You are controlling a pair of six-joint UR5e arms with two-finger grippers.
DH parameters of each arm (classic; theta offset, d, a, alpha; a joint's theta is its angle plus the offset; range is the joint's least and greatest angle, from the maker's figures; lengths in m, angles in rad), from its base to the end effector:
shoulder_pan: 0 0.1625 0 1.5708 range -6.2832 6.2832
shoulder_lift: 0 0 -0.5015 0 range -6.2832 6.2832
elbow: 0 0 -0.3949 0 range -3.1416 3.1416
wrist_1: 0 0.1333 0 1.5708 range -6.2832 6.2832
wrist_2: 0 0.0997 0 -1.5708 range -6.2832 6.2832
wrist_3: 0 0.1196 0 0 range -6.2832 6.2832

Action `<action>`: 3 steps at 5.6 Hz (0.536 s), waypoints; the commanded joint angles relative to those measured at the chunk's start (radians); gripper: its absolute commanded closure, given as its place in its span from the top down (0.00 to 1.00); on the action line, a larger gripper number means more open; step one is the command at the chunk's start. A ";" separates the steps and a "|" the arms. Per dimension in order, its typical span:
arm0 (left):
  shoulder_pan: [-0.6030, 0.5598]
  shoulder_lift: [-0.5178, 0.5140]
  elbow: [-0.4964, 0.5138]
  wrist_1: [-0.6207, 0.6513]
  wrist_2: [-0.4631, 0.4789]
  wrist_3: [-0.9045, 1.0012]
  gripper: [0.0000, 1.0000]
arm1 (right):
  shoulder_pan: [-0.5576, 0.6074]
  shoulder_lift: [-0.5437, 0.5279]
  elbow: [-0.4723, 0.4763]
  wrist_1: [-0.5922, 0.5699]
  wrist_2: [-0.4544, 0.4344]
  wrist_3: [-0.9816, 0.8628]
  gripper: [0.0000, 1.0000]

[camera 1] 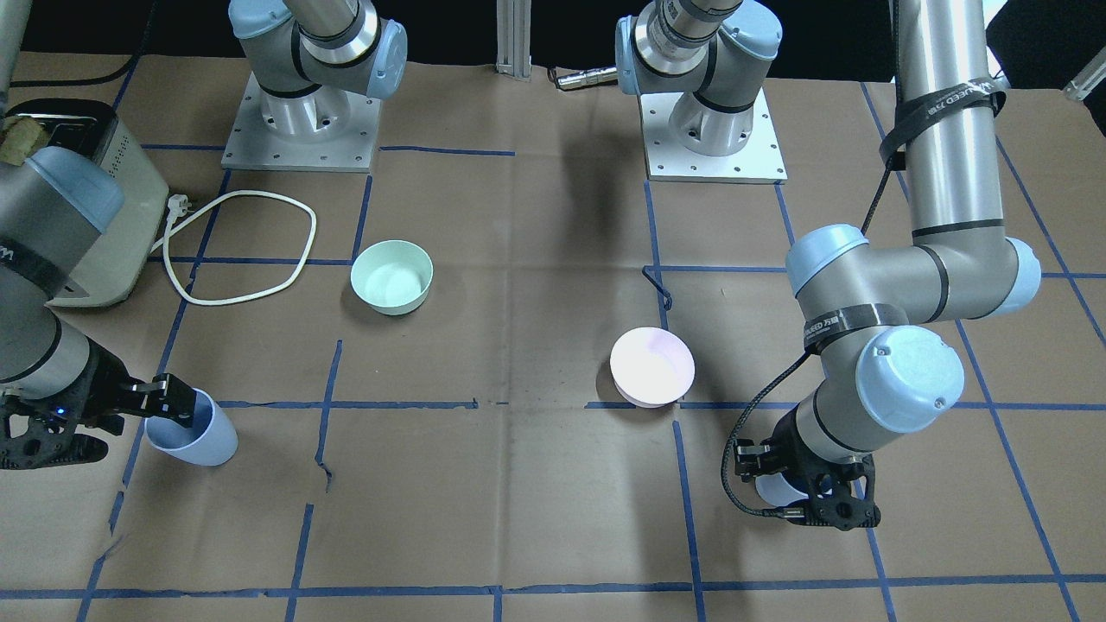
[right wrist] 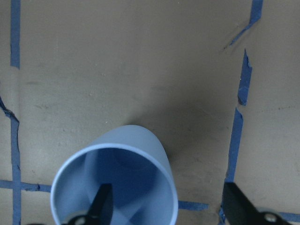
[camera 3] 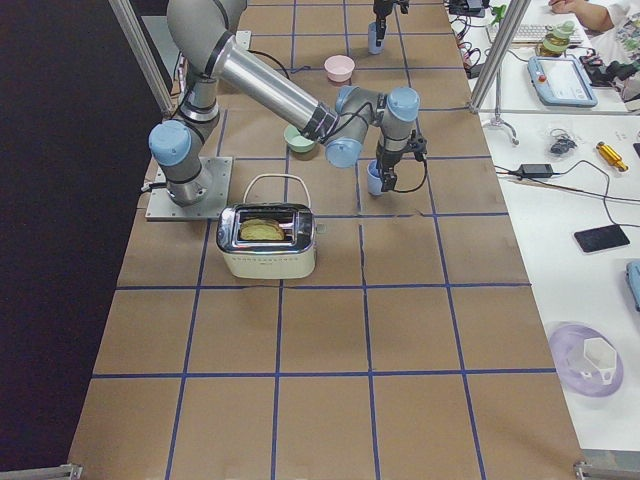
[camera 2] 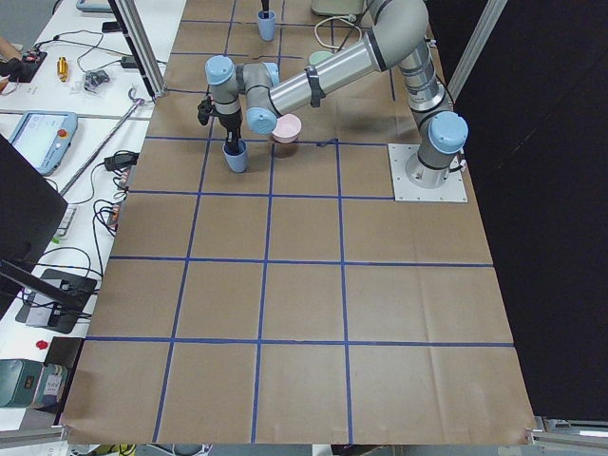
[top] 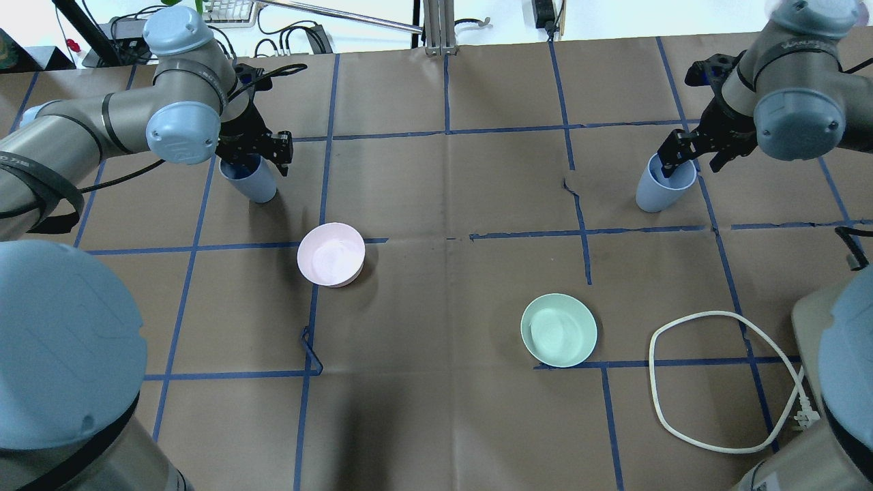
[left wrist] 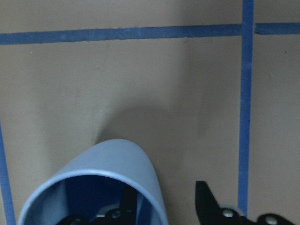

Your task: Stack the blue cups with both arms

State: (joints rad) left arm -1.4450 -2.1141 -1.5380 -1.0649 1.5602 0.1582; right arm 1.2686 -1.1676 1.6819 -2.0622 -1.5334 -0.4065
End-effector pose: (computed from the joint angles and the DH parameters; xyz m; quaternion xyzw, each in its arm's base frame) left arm -0.0453 -0.7143 0.2788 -0.0162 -0.9999 -0.0015 0.0056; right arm -0.0582 -0.6496 0.3078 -0.0519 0.9984 0.0043 0.0215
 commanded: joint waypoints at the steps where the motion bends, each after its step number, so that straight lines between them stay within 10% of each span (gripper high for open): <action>1: -0.009 0.005 0.022 -0.007 0.003 -0.003 0.00 | 0.000 0.002 0.013 0.013 -0.011 0.005 0.08; 3: -0.088 0.005 0.092 -0.021 0.000 -0.224 0.00 | 0.003 -0.021 -0.002 0.033 -0.013 0.009 0.07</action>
State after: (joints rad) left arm -1.4917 -2.1037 -1.4872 -1.0821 1.5626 0.0440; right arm 1.2695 -1.1767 1.6888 -2.0422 -1.5445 -0.3999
